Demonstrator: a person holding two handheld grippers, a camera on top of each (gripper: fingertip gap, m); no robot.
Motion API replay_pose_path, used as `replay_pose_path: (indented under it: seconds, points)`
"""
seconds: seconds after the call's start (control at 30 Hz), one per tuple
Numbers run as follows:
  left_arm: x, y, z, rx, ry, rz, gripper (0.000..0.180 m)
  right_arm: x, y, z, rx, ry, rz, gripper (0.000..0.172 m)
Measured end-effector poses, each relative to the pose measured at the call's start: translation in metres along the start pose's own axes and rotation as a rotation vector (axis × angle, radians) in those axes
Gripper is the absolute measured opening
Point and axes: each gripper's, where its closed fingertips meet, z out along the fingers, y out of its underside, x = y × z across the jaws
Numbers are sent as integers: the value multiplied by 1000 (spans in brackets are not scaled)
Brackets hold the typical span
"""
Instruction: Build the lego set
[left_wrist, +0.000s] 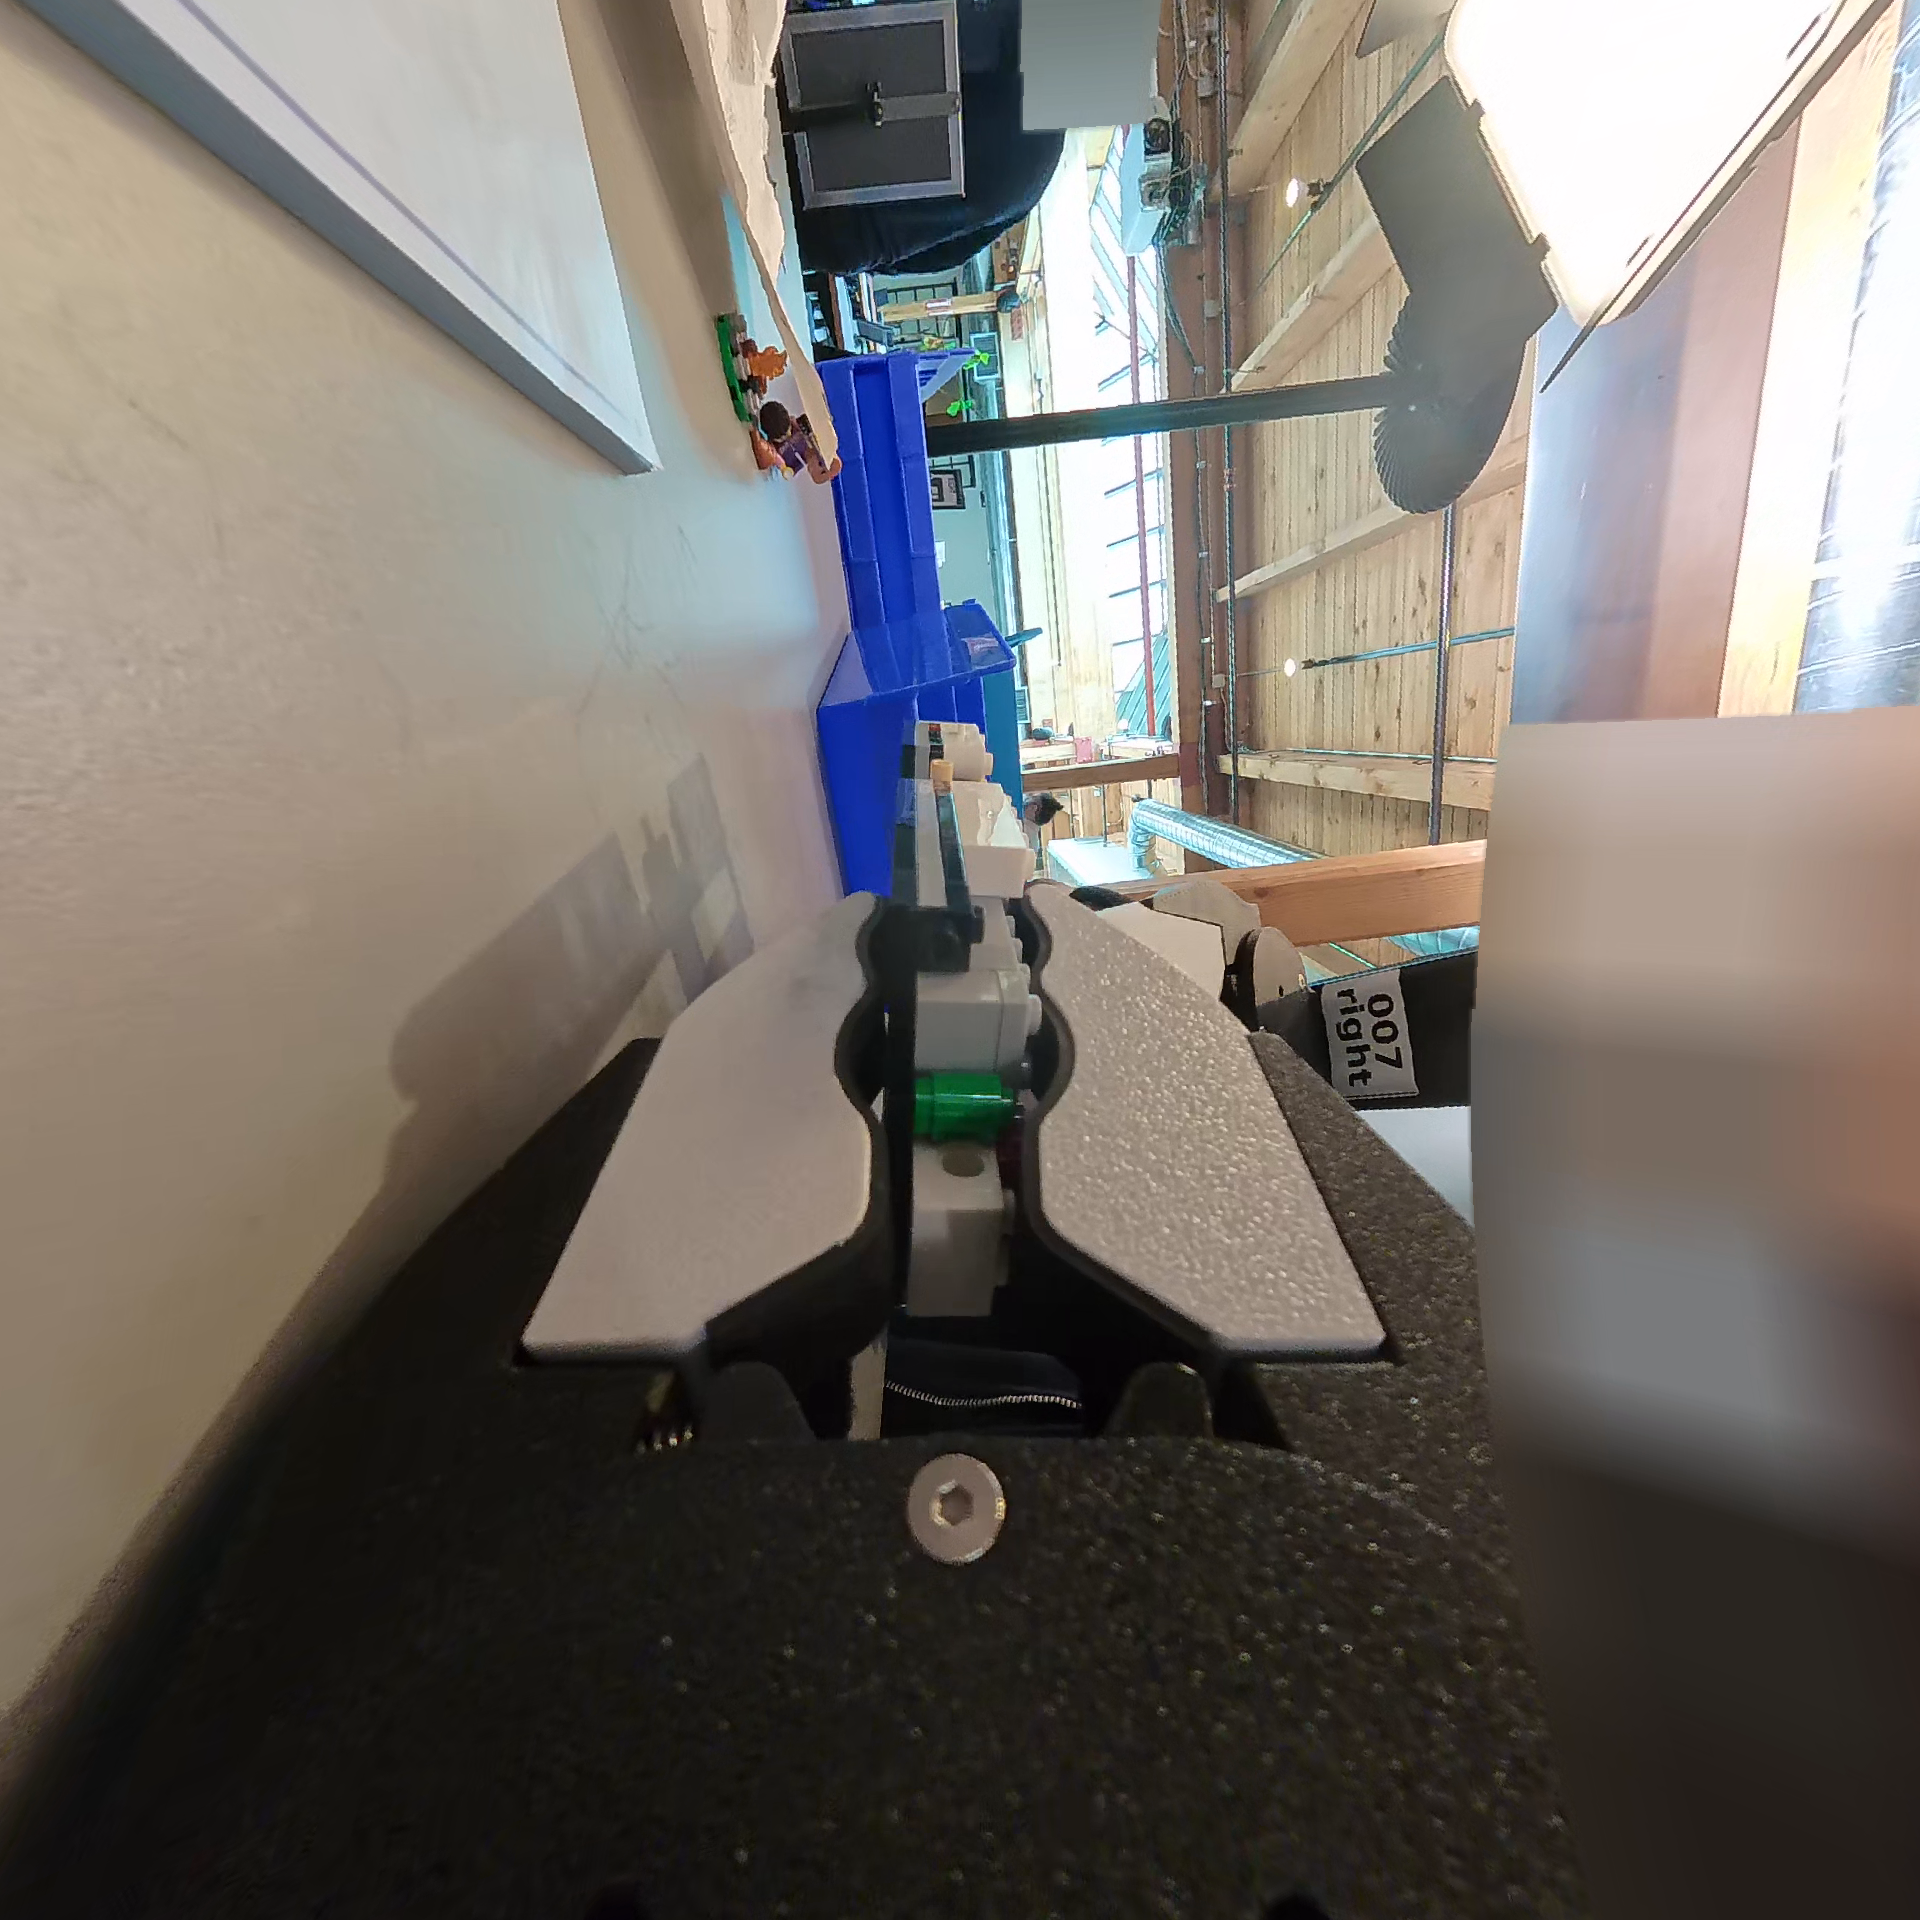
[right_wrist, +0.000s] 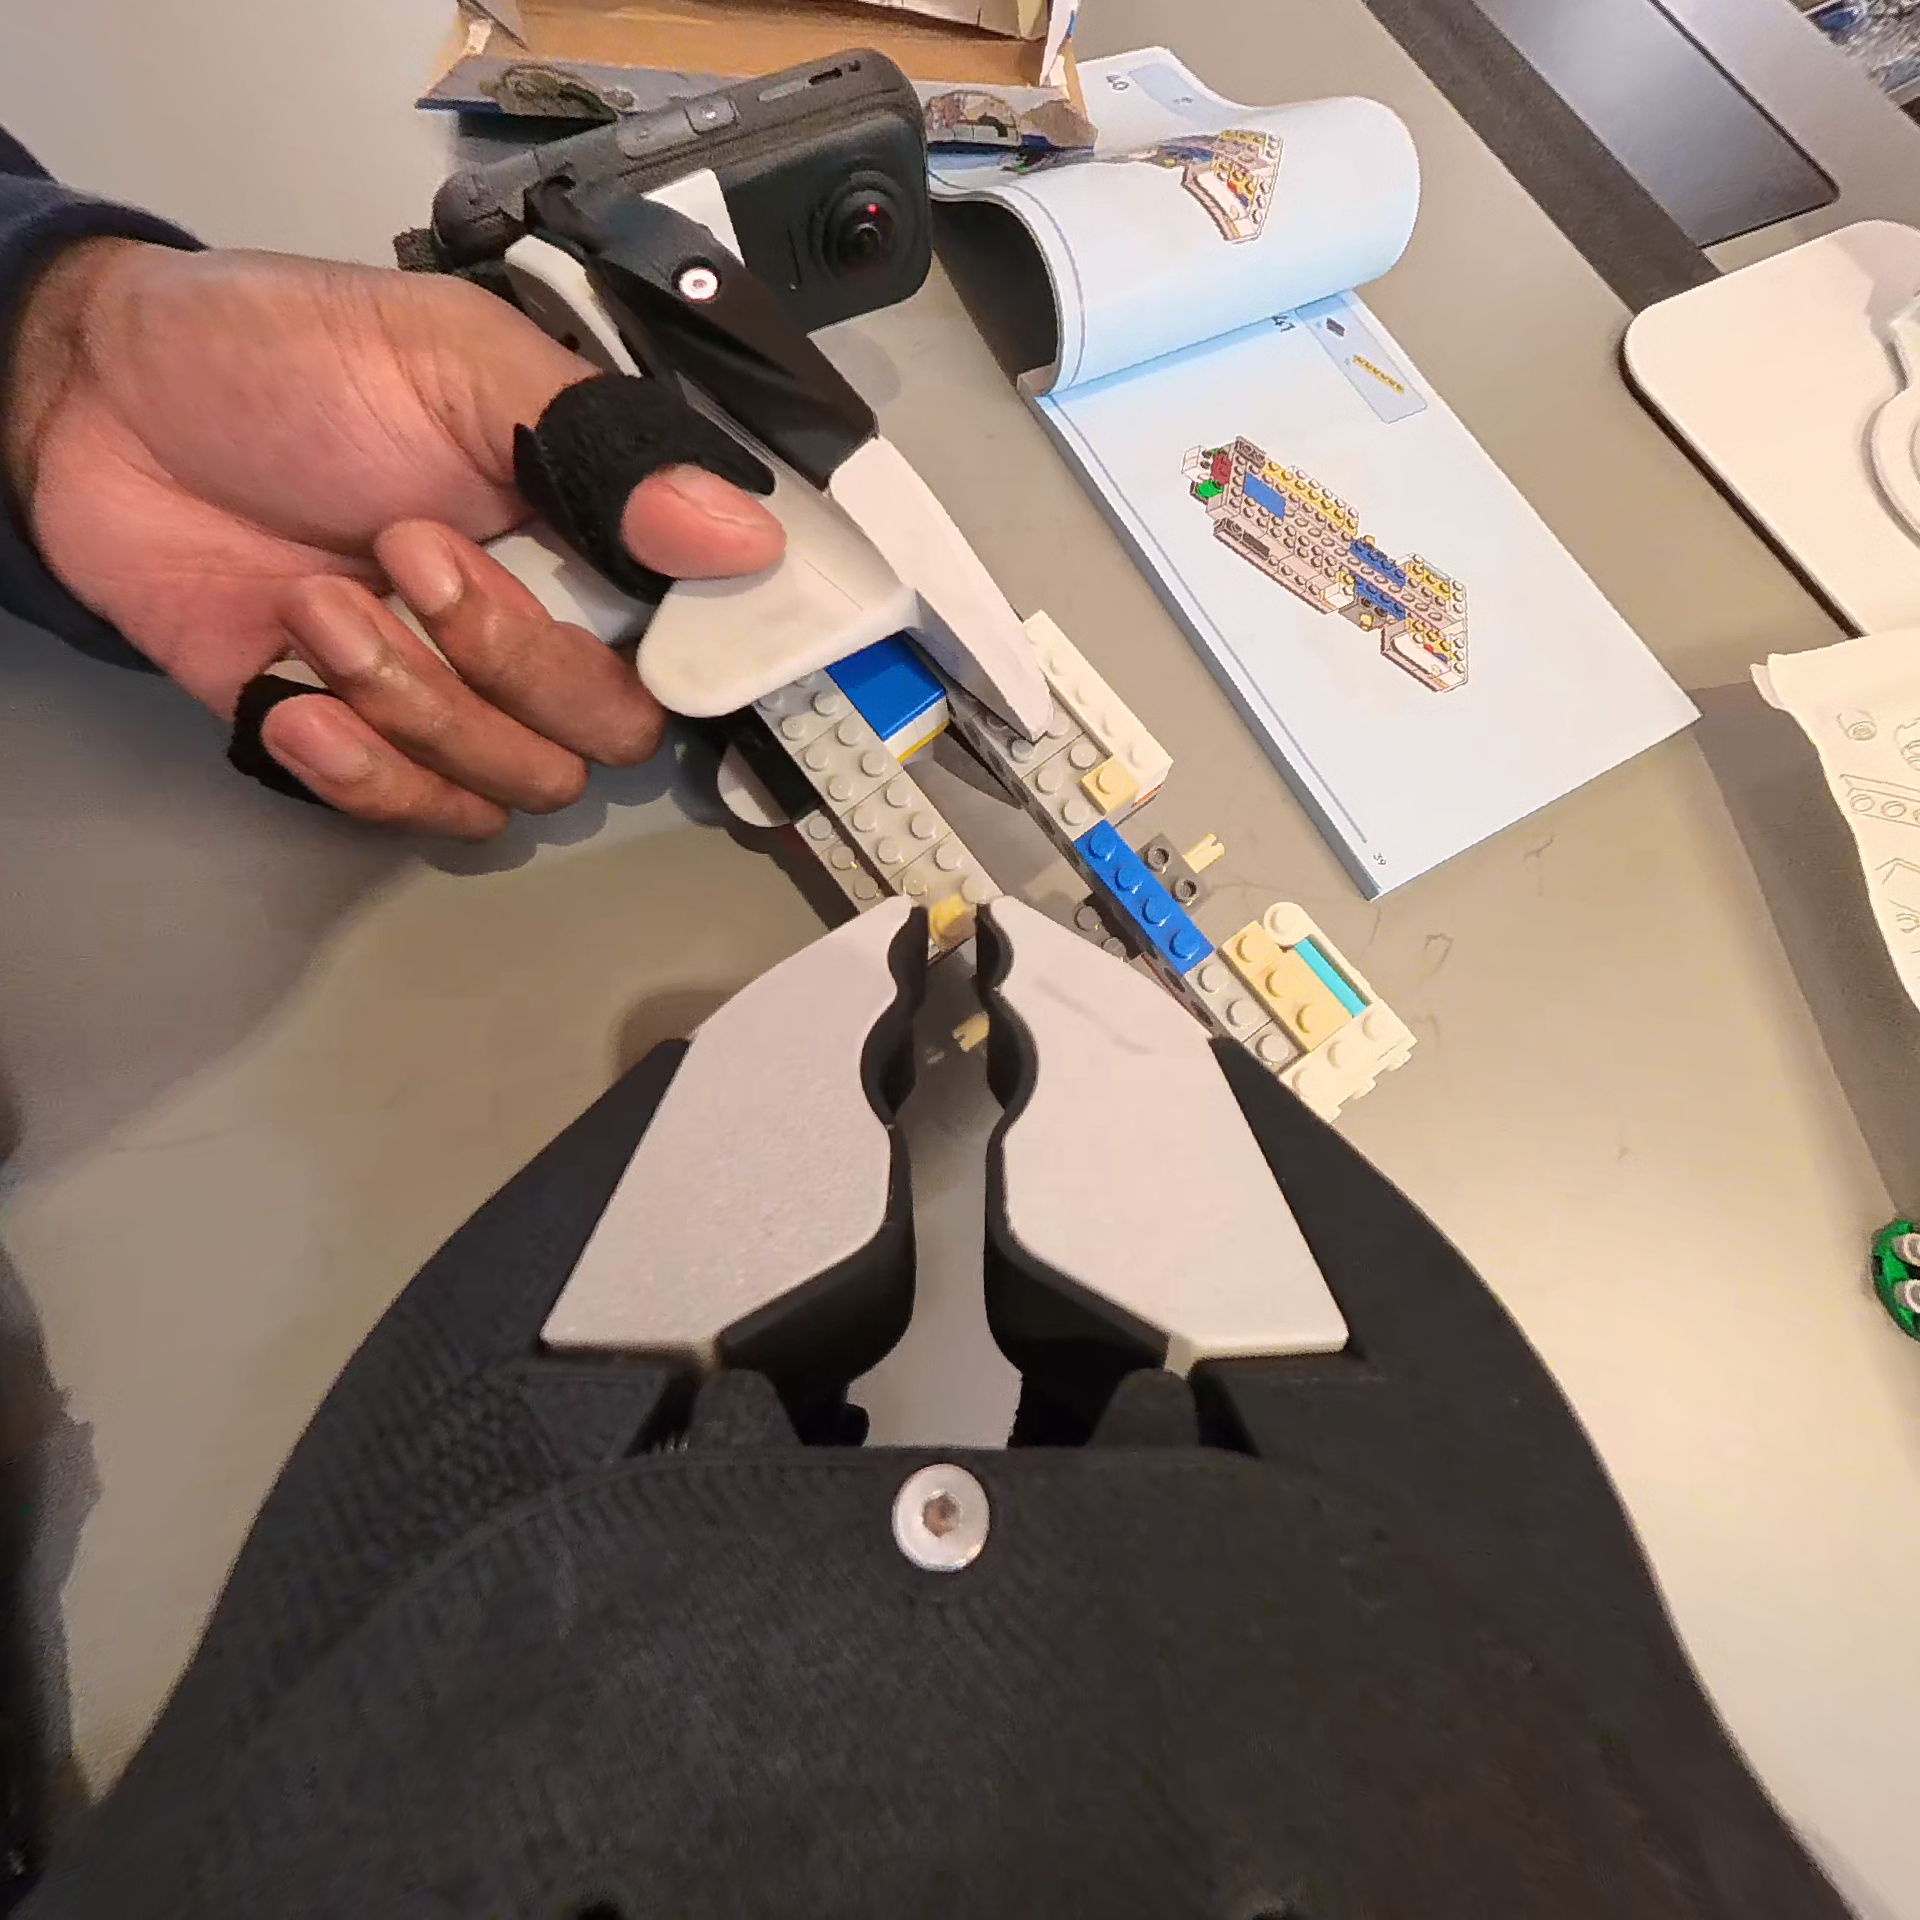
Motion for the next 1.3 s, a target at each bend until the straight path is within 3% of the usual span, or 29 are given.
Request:
replay_pose_path:
  seconds: [0.4,0.53,0.73,1.03,1.13,1.3]
  points:
    - [1,-7,-4,27,9,-1,20,1,3,-11,46,22,-27,14]
    - [0,-18,-8,69,8,-7,20,1,25,-16,25,12,11,15]
    - [3,-42,-21,155,-8,34,20,7,50,6,-41,43,41,19]
    - [15,-89,-55,306,-21,102,20,21,31,44,-26,21,33,21]
    - [13,-93,-59,314,-35,107,20,9,19,58,-22,-71,27,22]
    - [3,-88,-56,294,-47,75,21,-14,1,83,-44,-177,-138,23]
